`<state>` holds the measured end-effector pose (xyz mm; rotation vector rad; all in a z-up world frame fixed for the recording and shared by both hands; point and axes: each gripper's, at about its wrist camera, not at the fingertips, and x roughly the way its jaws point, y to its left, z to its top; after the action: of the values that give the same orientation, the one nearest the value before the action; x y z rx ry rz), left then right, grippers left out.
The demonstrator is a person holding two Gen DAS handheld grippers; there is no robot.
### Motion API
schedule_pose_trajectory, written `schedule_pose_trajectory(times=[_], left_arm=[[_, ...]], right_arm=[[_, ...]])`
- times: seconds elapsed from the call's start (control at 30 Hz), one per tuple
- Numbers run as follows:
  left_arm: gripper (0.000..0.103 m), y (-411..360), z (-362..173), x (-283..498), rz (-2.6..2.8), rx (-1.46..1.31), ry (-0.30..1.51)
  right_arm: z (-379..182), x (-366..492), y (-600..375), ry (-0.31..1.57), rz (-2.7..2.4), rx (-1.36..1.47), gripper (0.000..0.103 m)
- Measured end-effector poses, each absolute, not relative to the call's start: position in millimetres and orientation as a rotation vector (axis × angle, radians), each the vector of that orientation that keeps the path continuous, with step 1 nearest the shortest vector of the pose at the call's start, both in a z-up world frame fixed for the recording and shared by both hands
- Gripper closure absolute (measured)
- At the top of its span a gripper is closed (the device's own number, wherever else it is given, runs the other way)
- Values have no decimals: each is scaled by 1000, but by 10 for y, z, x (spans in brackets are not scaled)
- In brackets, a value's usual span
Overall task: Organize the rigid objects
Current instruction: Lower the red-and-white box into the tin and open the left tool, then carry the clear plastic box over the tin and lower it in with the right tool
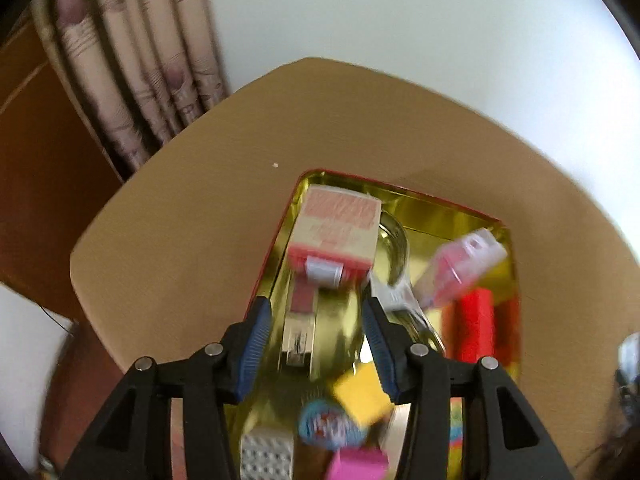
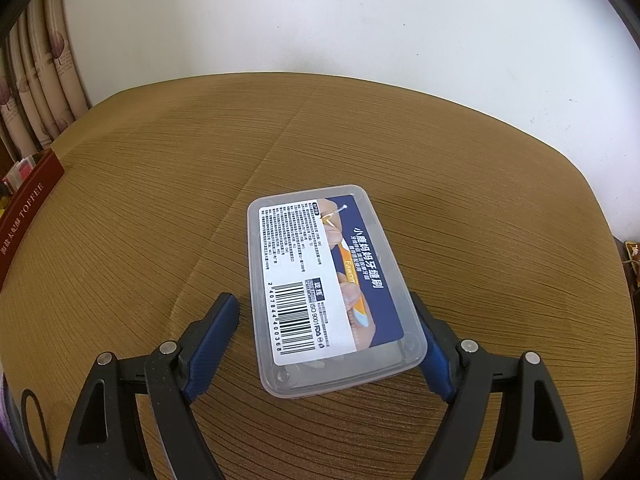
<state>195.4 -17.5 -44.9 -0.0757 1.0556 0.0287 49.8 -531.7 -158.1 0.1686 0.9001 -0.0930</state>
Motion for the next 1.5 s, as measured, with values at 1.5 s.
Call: schedule_pose_trajectory(times=[1.5], left_arm=[[51,860,-373,269,-18,-465,881]], right_arm=[[154,1532,-2584,974,552,482,44]])
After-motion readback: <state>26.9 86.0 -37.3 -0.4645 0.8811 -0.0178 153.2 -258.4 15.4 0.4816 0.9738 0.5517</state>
